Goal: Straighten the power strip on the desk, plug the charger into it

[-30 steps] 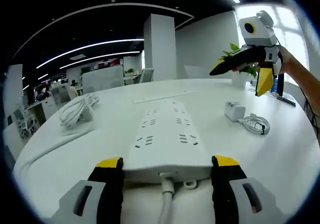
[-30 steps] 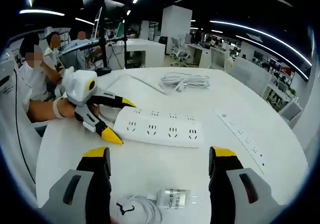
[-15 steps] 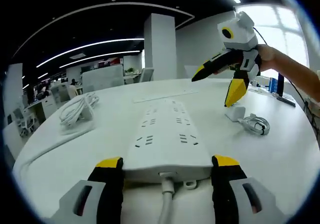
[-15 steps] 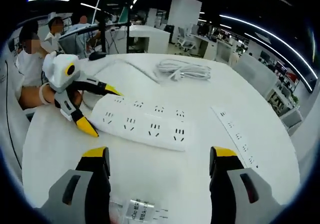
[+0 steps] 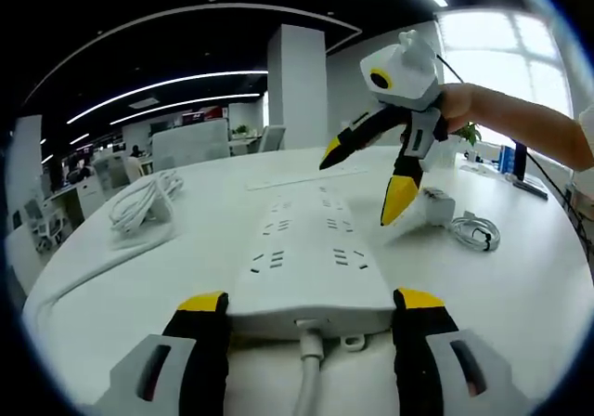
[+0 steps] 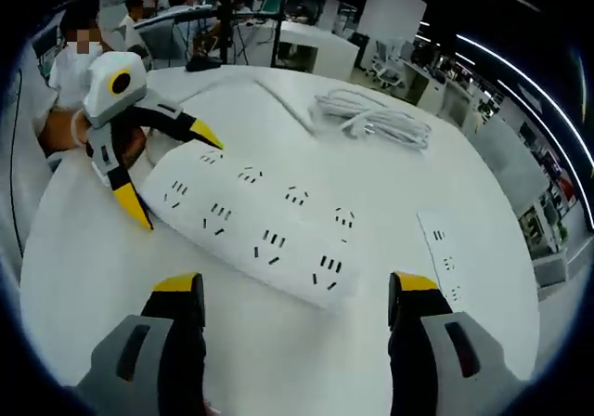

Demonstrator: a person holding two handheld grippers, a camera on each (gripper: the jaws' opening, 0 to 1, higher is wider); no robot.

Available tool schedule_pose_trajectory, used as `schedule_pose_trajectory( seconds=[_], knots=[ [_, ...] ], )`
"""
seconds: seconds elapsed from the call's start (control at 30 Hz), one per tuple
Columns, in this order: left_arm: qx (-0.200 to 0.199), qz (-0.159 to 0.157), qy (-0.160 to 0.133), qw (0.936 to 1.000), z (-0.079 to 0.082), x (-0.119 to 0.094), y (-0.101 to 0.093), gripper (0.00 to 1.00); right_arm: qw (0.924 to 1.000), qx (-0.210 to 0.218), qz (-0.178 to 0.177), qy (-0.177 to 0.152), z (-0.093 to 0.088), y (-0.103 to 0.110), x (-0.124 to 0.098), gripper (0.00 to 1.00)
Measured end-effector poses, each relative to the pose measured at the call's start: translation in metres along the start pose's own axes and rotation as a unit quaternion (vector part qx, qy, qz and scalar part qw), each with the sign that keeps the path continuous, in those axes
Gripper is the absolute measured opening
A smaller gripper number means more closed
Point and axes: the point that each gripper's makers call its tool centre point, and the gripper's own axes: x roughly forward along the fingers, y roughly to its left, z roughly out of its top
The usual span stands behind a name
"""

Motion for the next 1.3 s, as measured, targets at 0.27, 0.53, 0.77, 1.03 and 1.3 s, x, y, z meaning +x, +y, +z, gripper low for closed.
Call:
schedule_pose_trajectory(
  seconds=[0.27,0.53,0.77,1.03,1.3],
  knots=[
    [0.0,-0.001,0.001,1.0,0.0,0.0,-0.002,0.72,0.998,-0.046,0.042,0.012,0.003,-0.009,0.019,0.85],
    [0.0,-0.001,0.0,1.0,0.0,0.001,-0.002,0.72,0.9951,-0.073,0.066,0.012,0.006,-0.021,0.031,0.86],
    [0.0,-0.002,0.0,1.0,0.0,0.002,-0.002,0.72,0.9913,-0.081,0.103,0.011,0.008,-0.017,0.039,0.85],
    [-0.001,-0.002,0.0,1.0,0.0,0.003,-0.001,0.73,0.984,-0.107,0.142,0.018,0.012,-0.008,0.044,0.85],
    [-0.001,-0.004,0.0,1.0,0.0,0.004,0.0,0.73,0.982,-0.099,0.16,0.016,0.01,-0.004,0.045,0.85]
  ],
)
